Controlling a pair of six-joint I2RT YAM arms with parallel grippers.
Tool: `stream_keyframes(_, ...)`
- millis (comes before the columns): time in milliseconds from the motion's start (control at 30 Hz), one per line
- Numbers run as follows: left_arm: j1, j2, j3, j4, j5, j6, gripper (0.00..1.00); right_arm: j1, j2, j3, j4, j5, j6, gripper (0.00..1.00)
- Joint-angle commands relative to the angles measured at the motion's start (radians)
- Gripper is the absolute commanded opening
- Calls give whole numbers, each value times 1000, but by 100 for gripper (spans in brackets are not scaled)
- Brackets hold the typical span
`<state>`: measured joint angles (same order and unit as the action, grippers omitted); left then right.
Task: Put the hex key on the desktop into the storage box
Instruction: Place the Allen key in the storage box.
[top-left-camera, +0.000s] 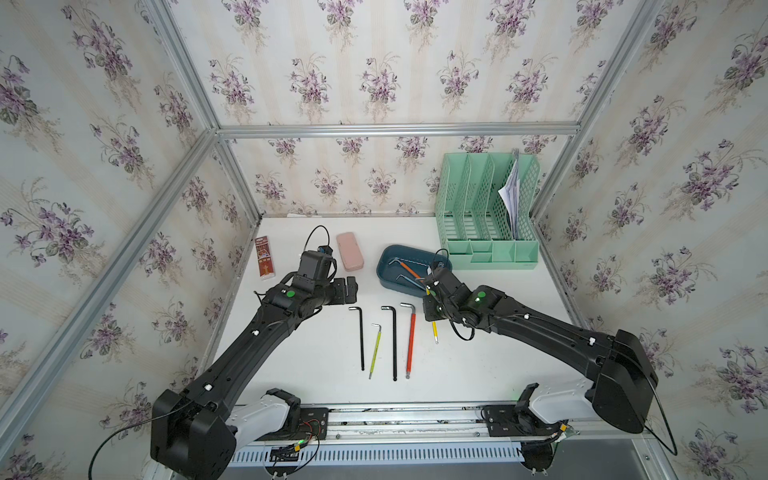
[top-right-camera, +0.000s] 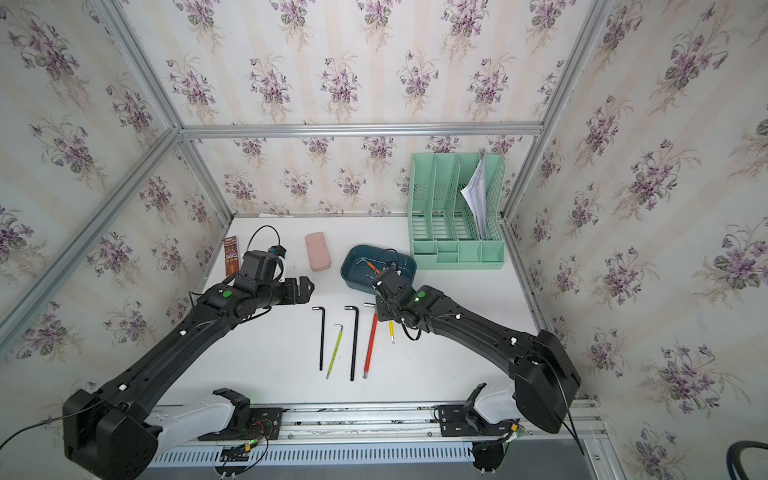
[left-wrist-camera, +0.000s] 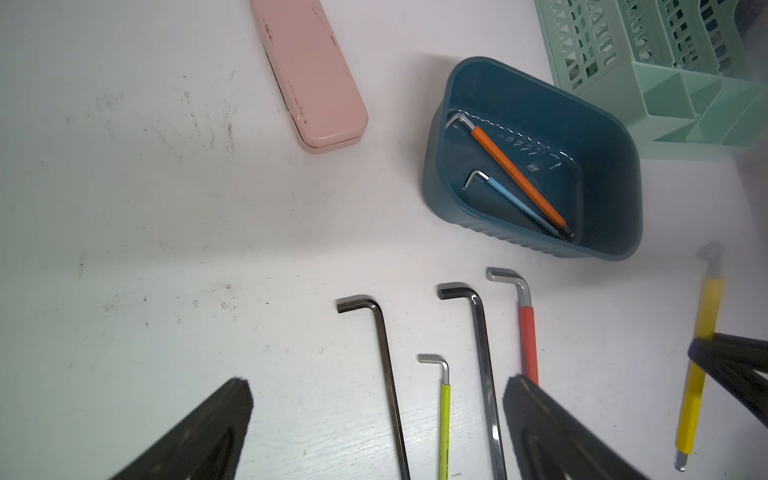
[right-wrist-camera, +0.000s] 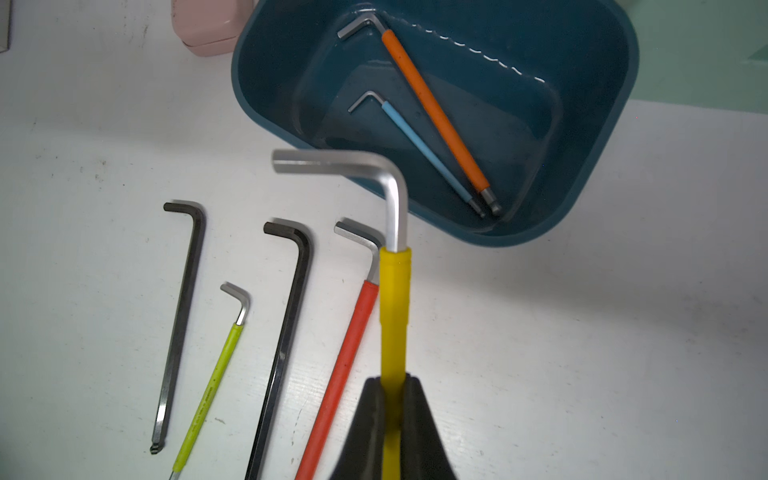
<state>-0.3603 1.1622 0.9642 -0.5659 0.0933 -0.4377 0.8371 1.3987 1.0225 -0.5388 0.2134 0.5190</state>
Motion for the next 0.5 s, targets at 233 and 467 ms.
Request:
stream_keyframes(233, 0, 4, 12, -12, 9, -22, 99, -79, 22, 58, 45, -58, -152, 0)
stream_keyframes(467, 1, 3, -4, -23, 17, -29, 99, -122, 101, 161, 39, -101, -250, 0)
